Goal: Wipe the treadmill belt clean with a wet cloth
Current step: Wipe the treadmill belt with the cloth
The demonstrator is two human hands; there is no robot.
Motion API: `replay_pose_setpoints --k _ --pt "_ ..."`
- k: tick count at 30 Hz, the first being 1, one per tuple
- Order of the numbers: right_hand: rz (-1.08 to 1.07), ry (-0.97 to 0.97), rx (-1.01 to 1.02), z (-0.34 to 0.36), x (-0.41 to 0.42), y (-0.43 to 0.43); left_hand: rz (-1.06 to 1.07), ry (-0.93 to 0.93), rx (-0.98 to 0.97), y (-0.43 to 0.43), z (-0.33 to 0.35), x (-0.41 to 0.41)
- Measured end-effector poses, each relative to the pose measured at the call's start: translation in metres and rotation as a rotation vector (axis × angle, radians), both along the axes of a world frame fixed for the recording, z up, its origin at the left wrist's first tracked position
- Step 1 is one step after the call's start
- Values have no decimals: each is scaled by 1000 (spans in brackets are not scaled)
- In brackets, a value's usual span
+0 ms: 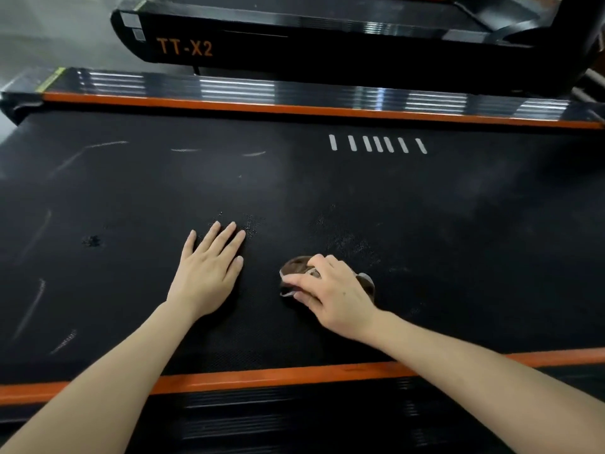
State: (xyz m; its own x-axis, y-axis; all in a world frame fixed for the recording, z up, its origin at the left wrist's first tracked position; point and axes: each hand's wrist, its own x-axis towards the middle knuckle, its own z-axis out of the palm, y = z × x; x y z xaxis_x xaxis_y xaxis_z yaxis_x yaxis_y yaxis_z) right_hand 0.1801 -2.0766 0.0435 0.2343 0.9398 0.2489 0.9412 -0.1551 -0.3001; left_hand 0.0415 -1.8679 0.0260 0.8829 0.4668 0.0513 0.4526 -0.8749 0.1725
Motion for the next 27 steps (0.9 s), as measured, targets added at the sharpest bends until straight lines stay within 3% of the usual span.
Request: replay_pose_setpoints --k 3,8,11,13,16,18,20,23,27 --pt "20 -72 28 1 39 13 -2 -6 7 0 -1 -1" --pt "-534 -136 40 -8 119 53 -13 -10 13 4 4 3" --pt "-612 -116 44 -5 119 74 -27 -72 100 21 12 12" --pt "-563 -71 67 -5 103 72 -31 -99 124 39 15 27" --pt "-286 -54 127 -5 51 41 -8 -65 101 65 13 58" --pt "-100 -21 87 -1 23 16 -41 -11 122 76 10 76" --pt "-60 -29 36 2 29 10 -91 24 150 86 10 87" --pt "-277 -86 74 1 66 38 -139 32 155 101 13 91" --pt "-661 -7 72 -4 79 83 -186 83 142 117 10 81"
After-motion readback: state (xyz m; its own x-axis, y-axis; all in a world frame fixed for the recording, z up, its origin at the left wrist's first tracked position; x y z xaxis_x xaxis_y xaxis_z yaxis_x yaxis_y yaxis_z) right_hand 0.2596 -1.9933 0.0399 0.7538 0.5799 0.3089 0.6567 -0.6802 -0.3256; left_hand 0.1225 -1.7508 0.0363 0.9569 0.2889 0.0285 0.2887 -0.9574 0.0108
